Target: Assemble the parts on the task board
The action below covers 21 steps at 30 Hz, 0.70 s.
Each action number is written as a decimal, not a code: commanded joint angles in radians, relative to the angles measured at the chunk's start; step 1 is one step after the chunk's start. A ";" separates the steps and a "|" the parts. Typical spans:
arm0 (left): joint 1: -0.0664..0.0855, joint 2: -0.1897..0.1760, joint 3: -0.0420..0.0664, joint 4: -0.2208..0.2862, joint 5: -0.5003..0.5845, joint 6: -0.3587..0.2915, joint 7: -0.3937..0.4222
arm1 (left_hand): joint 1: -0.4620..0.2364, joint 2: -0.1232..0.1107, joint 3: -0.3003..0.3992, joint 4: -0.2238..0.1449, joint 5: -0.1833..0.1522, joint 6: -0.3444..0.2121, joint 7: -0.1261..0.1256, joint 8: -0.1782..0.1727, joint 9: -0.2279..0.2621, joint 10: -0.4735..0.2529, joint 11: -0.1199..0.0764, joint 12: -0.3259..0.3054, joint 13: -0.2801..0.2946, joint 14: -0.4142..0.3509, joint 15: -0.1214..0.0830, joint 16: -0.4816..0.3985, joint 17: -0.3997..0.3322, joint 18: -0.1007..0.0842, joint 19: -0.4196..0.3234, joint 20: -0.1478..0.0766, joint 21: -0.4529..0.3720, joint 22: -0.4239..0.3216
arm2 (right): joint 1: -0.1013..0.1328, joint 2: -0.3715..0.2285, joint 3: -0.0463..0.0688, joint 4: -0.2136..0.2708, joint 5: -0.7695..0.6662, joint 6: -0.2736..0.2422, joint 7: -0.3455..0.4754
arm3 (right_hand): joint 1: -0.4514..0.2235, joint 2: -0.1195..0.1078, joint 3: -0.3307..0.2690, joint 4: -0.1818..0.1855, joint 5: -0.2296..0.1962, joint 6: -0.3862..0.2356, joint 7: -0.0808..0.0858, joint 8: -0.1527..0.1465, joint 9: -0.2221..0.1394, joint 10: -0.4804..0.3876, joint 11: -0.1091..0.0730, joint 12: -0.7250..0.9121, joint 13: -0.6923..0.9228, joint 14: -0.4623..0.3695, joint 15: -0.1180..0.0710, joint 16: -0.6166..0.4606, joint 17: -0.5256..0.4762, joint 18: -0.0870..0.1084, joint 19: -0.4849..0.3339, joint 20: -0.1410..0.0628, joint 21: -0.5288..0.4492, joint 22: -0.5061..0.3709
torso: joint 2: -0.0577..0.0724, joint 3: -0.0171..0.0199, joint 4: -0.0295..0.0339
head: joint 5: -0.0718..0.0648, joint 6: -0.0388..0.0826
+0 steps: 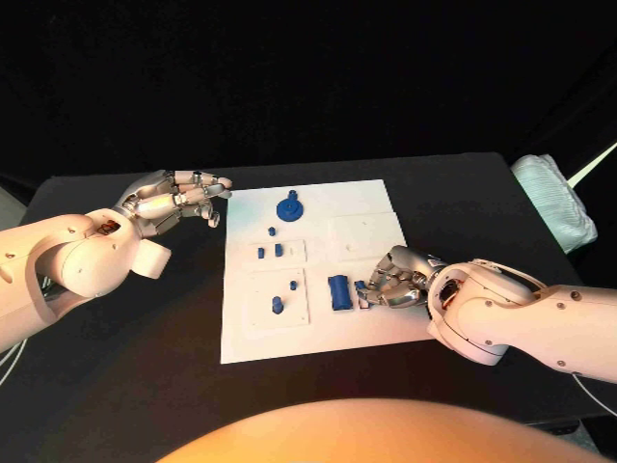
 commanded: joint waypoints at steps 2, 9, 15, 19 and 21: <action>0.000 0.001 0.001 0.002 0.000 0.017 0.003 | 0.003 0.005 -0.002 0.004 -0.001 -0.008 0.022 0.004 -0.001 -0.009 -0.001 0.004 -0.001 -0.003 0.003 0.006 0.000 0.015 0.006 0.000 -0.006 -0.001 | -0.001 0.000 -0.001 -0.006 -0.019 0.045 -0.006 | -0.002 0.005 -0.008 0.001 -0.006 -0.004 0.000 0.002 0.002 0.052 -0.006 -0.003 0.168 0.094 -0.003 0.002 0.214 -0.010 0.003 -0.002 -0.003 0.115 | 0.000 0.0000 0.0001 | 0.000 -0.003; 0.000 0.000 0.001 0.002 0.000 0.017 0.003 | 0.003 0.005 -0.003 0.004 -0.001 -0.008 0.022 0.004 -0.001 -0.009 -0.001 0.005 -0.001 -0.004 0.003 0.006 0.000 0.015 0.006 0.000 -0.007 -0.001 | 0.000 0.002 -0.001 -0.008 -0.028 0.046 -0.007 | -0.027 -0.002 -0.036 0.010 -0.024 -0.007 0.002 0.002 0.003 0.052 -0.004 -0.004 0.168 0.093 -0.001 0.001 0.212 -0.010 0.002 -0.001 -0.009 0.115 | 0.000 0.0006 -0.0007 | 0.000 -0.003; 0.000 0.000 0.001 0.002 0.000 0.017 0.002 | 0.003 0.006 -0.003 0.006 -0.001 -0.008 0.022 0.004 -0.001 -0.009 0.000 0.005 -0.002 -0.004 0.003 0.006 0.000 0.015 0.006 0.000 -0.007 -0.002 | 0.000 0.005 -0.001 -0.001 -0.022 0.035 0.002 | -0.062 0.002 -0.083 0.012 -0.053 -0.008 0.002 0.004 0.005 0.052 -0.004 -0.006 0.168 0.093 -0.001 0.000 0.211 -0.009 0.002 0.000 -0.013 0.116 | 0.000 0.0007 0.0001 | -0.001 -0.001; 0.000 -0.001 0.001 0.001 0.000 0.016 0.002 | 0.003 0.006 -0.003 0.006 -0.001 -0.008 0.022 0.004 -0.001 -0.009 0.000 0.005 -0.002 -0.004 0.003 0.006 0.000 0.015 0.006 0.000 -0.007 -0.002 | 0.000 0.005 -0.001 0.008 -0.013 0.031 0.010 | -0.072 0.007 -0.095 0.013 -0.053 -0.007 0.001 0.004 0.005 0.052 -0.004 -0.005 0.169 0.093 -0.001 0.001 0.213 -0.010 0.003 -0.001 -0.012 0.117 | 0.000 0.0008 0.0000 | 0.000 -0.002; 0.000 -0.001 0.001 0.000 0.000 0.016 0.001 | 0.003 0.006 -0.003 0.006 -0.001 -0.008 0.022 0.004 -0.001 -0.009 0.000 0.005 -0.002 -0.004 0.003 0.006 0.000 0.015 0.006 0.000 -0.007 -0.002 | -0.001 0.005 -0.001 0.013 -0.010 0.027 0.014 | -0.075 0.008 -0.098 0.013 -0.053 -0.007 0.001 0.004 0.006 0.052 -0.004 -0.004 0.170 0.093 -0.001 0.001 0.213 -0.010 0.003 -0.001 -0.011 0.117 | 0.001 0.0007 -0.0006 | 0.000 -0.002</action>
